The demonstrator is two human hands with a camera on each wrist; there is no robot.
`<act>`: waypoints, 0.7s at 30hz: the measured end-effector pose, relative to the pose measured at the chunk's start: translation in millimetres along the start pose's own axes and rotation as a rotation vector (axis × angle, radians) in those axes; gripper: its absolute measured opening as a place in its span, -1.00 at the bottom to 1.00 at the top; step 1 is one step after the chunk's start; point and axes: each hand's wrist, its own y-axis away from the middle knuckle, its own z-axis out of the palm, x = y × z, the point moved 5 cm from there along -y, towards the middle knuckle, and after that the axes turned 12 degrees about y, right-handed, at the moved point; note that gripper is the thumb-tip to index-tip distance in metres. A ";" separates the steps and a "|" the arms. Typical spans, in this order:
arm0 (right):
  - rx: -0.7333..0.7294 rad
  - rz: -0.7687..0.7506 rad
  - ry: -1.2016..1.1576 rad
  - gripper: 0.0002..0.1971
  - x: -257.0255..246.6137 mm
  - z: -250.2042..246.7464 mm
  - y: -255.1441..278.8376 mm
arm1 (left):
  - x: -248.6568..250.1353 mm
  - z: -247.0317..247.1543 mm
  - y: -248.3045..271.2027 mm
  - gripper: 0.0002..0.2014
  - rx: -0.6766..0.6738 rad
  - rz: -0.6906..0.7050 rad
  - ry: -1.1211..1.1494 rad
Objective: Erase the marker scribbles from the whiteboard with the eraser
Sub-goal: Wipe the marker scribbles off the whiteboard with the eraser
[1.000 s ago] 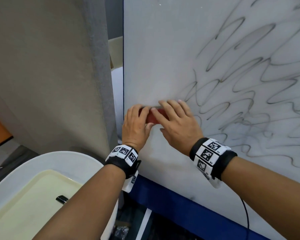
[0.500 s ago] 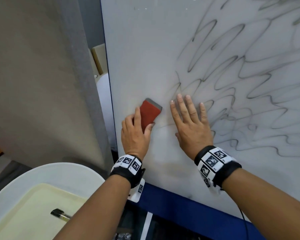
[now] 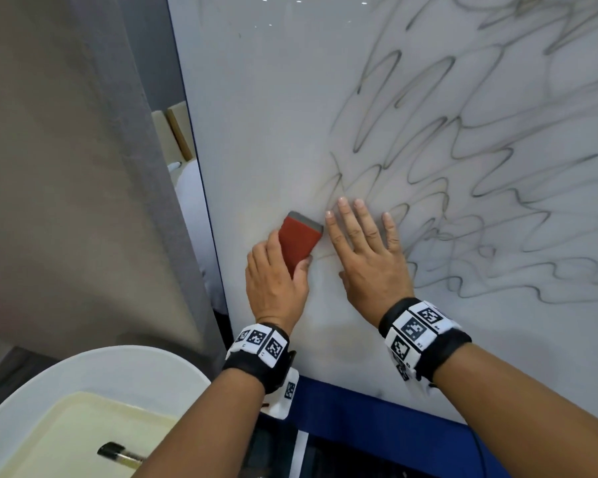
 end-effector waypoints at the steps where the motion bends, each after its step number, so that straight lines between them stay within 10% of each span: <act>1: 0.017 0.020 -0.024 0.14 2.3 -4.4 1.2 | -0.4 -3.5 -5.8 -0.35 0.016 -0.002 0.021; 13: 0.012 0.090 -0.019 0.07 24.1 1.2 4.7 | 14.0 21.8 16.3 -0.31 0.047 -0.104 0.124; 18: 0.005 0.086 -0.031 0.09 24.1 2.2 6.3 | -2.5 0.4 -16.2 -0.27 0.297 -0.374 0.237; 21: 0.001 0.085 -0.040 0.08 24.2 3.4 5.8 | 22.3 16.2 1.6 -0.28 0.194 -0.258 0.205</act>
